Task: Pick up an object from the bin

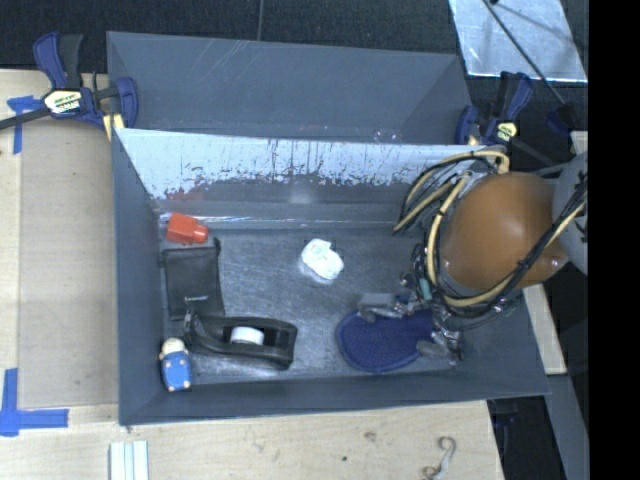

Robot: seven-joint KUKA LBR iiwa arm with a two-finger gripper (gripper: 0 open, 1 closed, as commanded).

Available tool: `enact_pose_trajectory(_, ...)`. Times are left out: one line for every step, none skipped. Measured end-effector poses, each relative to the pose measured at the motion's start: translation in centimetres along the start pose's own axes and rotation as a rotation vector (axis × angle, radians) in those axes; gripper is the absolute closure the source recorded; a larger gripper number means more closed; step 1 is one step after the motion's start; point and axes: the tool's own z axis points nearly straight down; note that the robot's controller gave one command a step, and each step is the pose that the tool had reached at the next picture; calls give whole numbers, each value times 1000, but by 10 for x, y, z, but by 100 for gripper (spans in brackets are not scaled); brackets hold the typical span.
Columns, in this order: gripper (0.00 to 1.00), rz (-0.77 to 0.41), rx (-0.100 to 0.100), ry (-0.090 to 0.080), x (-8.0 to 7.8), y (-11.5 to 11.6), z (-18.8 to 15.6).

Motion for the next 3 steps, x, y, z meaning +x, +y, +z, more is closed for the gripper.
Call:
enact_pose_trajectory(0, -441, 12, -3, -10, 24, -1)
enact_pose_trajectory(100, -438, 14, -4, -11, 24, -5)
enact_pose_trajectory(100, -435, -1, 1, -13, 21, -89)
